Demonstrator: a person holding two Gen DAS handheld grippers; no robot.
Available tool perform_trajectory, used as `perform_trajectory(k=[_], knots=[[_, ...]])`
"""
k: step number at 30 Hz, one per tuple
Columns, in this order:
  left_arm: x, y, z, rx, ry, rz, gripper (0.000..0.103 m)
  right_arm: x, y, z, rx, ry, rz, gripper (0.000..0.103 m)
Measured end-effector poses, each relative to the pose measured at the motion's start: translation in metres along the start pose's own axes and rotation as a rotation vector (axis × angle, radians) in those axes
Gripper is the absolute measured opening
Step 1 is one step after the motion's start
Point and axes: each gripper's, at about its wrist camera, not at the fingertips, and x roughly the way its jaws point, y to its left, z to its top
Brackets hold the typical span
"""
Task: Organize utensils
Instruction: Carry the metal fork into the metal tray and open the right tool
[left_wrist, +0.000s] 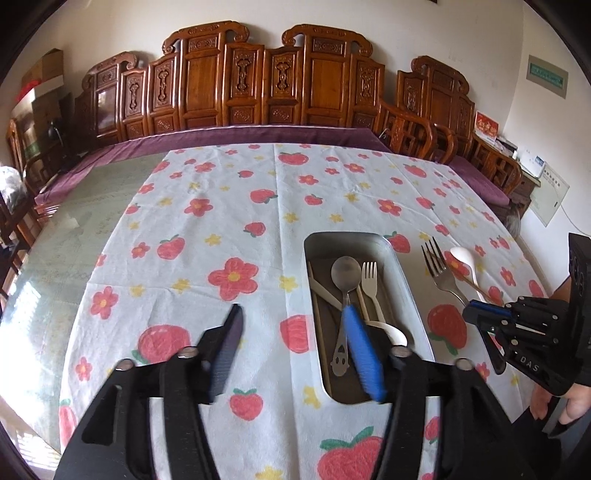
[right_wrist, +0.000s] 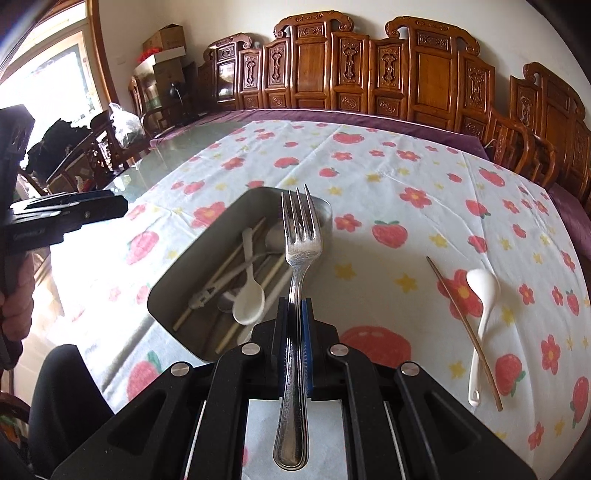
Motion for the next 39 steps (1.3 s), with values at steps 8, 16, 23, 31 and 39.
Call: perform_trajectory(k=[8,16,23,31,39], knots=[[0.0,0.02,-0.006,-0.02,-0.012,0.041,0.086,0.01,0.023,0.024,-0.021,-0.001,0.029,0.008],[0.008,0.038,-0.012,-0.049,0.012,0.051,0.087,0.043,0.034,0.043,0.048,0.026,0.067,0.008],[0.009,0.039,-0.013,-0.051,0.013,0.051,0.087,0.084,0.035,0.047,0.137,0.079,0.062,0.008],[0.009,0.034,-0.014,-0.041,0.013,0.05,0.087,0.109,0.04,0.04,0.161,0.125,0.067,0.01],[0.007,0.028,-0.013,-0.031,0.006,0.05,0.087,0.083,0.035,0.039,0.112,0.064,0.096,0.012]])
